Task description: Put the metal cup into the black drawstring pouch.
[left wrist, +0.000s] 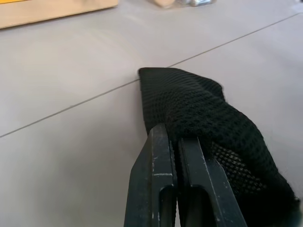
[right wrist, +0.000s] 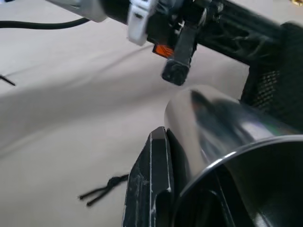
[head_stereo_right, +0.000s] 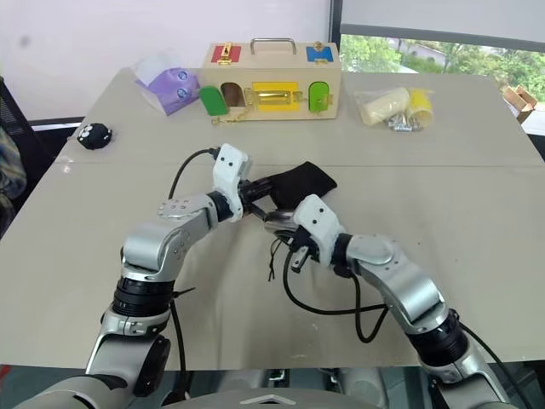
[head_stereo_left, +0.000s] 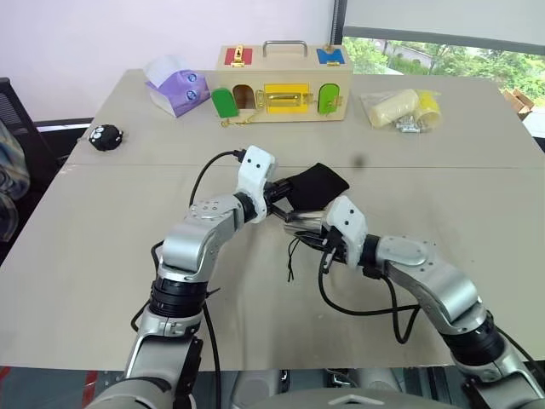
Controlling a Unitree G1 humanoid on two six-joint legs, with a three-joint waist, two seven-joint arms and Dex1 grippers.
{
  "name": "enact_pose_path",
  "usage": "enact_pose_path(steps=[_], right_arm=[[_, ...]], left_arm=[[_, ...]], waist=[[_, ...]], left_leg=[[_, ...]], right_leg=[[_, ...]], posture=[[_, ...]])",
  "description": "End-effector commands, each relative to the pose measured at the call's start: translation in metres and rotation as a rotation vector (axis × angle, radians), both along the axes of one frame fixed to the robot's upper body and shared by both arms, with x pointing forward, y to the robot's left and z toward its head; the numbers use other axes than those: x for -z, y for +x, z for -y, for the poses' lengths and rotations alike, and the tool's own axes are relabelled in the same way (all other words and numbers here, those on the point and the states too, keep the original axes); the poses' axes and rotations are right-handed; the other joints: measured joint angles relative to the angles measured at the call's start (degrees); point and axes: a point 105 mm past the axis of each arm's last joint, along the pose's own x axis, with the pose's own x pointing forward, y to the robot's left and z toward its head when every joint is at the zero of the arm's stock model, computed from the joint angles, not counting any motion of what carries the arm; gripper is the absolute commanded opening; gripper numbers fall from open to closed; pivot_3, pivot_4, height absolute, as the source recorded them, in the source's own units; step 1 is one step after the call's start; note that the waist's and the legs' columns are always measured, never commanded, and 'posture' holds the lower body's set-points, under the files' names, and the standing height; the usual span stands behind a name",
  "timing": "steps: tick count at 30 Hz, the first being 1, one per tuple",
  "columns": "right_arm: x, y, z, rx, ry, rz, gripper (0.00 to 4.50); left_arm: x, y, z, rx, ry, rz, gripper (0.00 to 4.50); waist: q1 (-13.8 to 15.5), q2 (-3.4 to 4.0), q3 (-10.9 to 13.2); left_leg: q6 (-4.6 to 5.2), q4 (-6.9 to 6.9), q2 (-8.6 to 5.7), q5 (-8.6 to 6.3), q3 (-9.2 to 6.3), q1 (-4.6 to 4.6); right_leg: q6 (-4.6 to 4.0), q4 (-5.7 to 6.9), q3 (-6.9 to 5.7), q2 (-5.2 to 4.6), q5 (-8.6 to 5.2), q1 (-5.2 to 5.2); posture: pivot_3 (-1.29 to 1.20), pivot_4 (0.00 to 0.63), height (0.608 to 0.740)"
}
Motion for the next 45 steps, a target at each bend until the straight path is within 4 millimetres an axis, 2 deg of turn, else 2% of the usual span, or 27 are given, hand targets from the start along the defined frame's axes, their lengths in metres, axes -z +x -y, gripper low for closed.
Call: enact_pose_path(steps=[1, 9, 15, 19, 23, 28, 34, 38, 40, 41, 44, 45], right_arm=[[-0.013, 0.012, -0.001, 0.055, 0.027, 0.079, 0.03], [-0.036, 0.037, 0.011, 0.251, 0.125, 0.178, 0.03], [-0.037, 0.046, 0.013, 0.295, 0.117, 0.213, 0.03], [-0.028, 0.049, 0.002, 0.248, 0.042, 0.266, 0.03], [-0.013, 0.053, -0.011, 0.172, -0.093, 0.365, 0.03], [-0.003, 0.059, -0.024, 0.067, -0.204, 0.506, 0.03], [0.006, 0.069, -0.024, -0.093, -0.395, 0.707, 0.03], [0.005, 0.077, -0.024, -0.085, -0.366, 0.713, 0.03], [0.004, 0.076, -0.024, -0.085, -0.344, 0.701, 0.66], [0.004, 0.076, -0.024, -0.085, -0.336, 0.699, 0.8], [-0.011, 0.073, -0.019, -0.034, -0.231, 0.7, 2.16], [-0.019, 0.072, -0.015, -0.008, -0.18, 0.683, 2.64]], left_arm=[[-0.018, -0.008, 0.005, 0.059, -0.009, 0.047, 0.0], [-0.01, -0.015, 0.002, 0.082, 0.016, 0.017, 0.0], [-0.009, -0.017, 0.006, 0.094, 0.014, 0.005, 0.0], [-0.012, -0.019, 0.008, 0.111, -0.019, -0.011, 0.0], [-0.017, -0.022, 0.013, 0.144, -0.072, -0.031, 0.0], [-0.02, -0.023, 0.018, 0.164, -0.106, -0.037, 0.0], [-0.022, -0.025, 0.022, 0.182, -0.118, -0.038, 0.0], [-0.024, -0.024, 0.021, 0.17, -0.131, -0.031, 0.0], [-0.025, -0.023, 0.018, 0.155, -0.144, -0.028, 0.0], [-0.025, -0.023, 0.017, 0.149, -0.148, -0.027, 0.0], [-0.028, -0.018, 0.011, 0.101, -0.198, -0.024, 0.0], [-0.03, -0.01, 0.004, 0.042, -0.245, -0.028, 0.0]], waist=[[0.0, 0.0, 0.0], [0.04, 0.01, 0.0], [-0.04, 0.01, 0.01], [-0.11, 0.02, 0.01], [-0.14, 0.02, 0.01], [-0.15, 0.01, 0.01], [-0.25, 0.02, 0.02], [-0.31, 0.01, 0.02], [-0.32, 0.01, 0.02], [-0.32, 0.01, 0.02], [-0.28, 0.01, 0.02], [-0.12, 0.0, 0.03]], left_leg=[[0.0, 0.0, 0.0, 0.0, 0.0, 0.0], [-0.02, 0.0, 0.0, 0.01, -0.01, 0.0], [-0.02, -0.01, 0.0, 0.01, -0.01, 0.01], [-0.02, -0.01, 0.0, 0.01, 0.0, 0.01], [-0.02, -0.01, 0.0, 0.01, 0.0, 0.02], [-0.02, 0.0, 0.0, 0.01, 0.01, 0.02], [-0.04, 0.01, 0.0, 0.03, 0.03, 0.03], [-0.07, 0.01, 0.01, 0.04, 0.02, 0.04], [-0.09, 0.01, 0.01, 0.05, 0.02, 0.04], [-0.09, 0.01, 0.01, 0.06, 0.02, 0.04], [-0.1, 0.01, 0.01, 0.06, 0.02, 0.04], [-0.1, 0.01, 0.02, 0.06, 0.01, 0.04]], right_leg=[[0.0, 0.0, 0.0, 0.0, 0.0, 0.0], [0.0, 0.02, 0.0, 0.0, 0.0, -0.01], [0.0, 0.04, 0.0, 0.01, 0.0, -0.01], [0.0, 0.04, 0.01, 0.01, 0.0, -0.01], [-0.01, 0.04, 0.02, 0.02, -0.01, -0.02], [0.0, 0.03, 0.02, 0.02, 0.0, -0.02], [0.0, 0.04, 0.02, 0.02, 0.0, -0.01], [0.0, 0.03, 0.02, 0.02, 0.0, 0.0], [-0.01, 0.02, 0.02, 0.02, 0.0, 0.0], [-0.01, 0.02, 0.02, 0.02, 0.0, 0.0], [-0.01, 0.03, 0.02, 0.02, 0.0, 0.0], [-0.01, 0.03, 0.02, 0.02, 0.0, 0.0]], posture=[[0.0, 0.15, 0.74], [0.0, 0.15, 0.74], [0.0, 0.15, 0.74], [0.0, 0.15, 0.74], [0.0, 0.15, 0.74], [0.0, 0.15, 0.74], [0.0, 0.15, 0.74], [0.0, 0.15, 0.74], [0.0, 0.15, 0.74], [0.0, 0.15, 0.74], [0.0, 0.15, 0.74], [0.0, 0.15, 0.74]])
